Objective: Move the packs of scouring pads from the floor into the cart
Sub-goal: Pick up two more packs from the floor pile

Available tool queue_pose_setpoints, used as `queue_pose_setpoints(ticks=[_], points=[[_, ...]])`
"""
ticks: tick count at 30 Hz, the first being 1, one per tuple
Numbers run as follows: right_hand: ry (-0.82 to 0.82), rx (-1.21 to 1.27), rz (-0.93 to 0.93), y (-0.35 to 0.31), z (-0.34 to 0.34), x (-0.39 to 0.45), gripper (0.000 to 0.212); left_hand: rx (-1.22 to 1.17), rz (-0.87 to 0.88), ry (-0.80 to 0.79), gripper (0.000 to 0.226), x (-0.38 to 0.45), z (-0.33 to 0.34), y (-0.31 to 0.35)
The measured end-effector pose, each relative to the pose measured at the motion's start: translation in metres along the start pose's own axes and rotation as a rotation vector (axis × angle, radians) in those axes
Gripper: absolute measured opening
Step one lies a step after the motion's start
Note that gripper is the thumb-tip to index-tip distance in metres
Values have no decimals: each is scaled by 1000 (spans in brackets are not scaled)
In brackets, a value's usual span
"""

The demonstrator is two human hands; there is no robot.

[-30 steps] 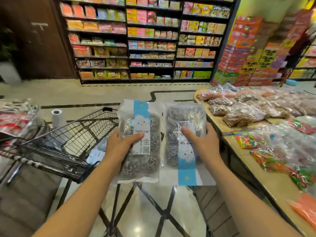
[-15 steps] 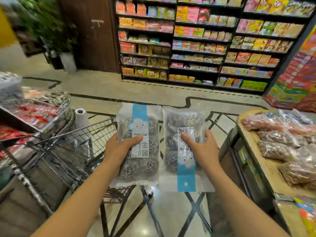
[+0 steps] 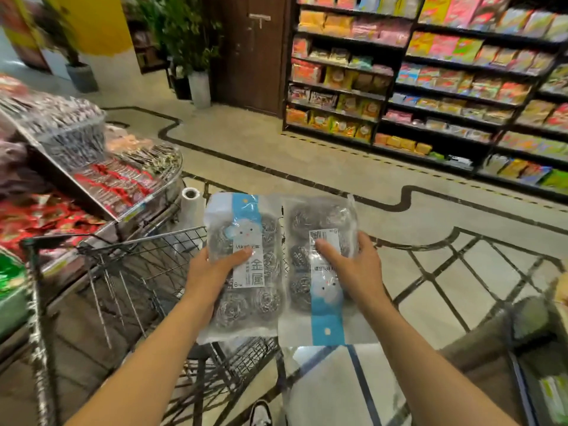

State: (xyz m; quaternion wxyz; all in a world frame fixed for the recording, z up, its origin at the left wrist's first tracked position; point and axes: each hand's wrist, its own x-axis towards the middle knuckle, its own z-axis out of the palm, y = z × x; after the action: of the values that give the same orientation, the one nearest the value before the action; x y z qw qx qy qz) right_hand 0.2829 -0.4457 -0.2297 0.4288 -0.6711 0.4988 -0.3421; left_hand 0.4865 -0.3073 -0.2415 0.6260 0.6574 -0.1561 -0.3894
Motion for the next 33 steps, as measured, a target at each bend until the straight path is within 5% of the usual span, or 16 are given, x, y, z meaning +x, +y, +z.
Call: queue_pose_setpoints(ticks=[9, 16, 21, 27, 30, 33], points=[[-130, -68, 62, 15, 92, 121, 39, -49, -79, 172, 59, 137, -29, -36], [-296, -123, 121, 47, 165, 166, 87, -106, -220, 321, 64, 174, -57, -78], [-457, -226, 150, 73, 206, 182, 72, -100, -306, 422, 68, 184, -67, -109], [-628, -274, 200, 131, 264, 198, 69, -135, -444, 490, 121, 196, -76, -161], [-678, -285, 216, 170, 289, 205, 70, -156, -485, 521, 100, 206, -79, -194], [-721, -290, 241, 207, 309, 210, 63, -152, -504, 540, 57, 221, -76, -236]])
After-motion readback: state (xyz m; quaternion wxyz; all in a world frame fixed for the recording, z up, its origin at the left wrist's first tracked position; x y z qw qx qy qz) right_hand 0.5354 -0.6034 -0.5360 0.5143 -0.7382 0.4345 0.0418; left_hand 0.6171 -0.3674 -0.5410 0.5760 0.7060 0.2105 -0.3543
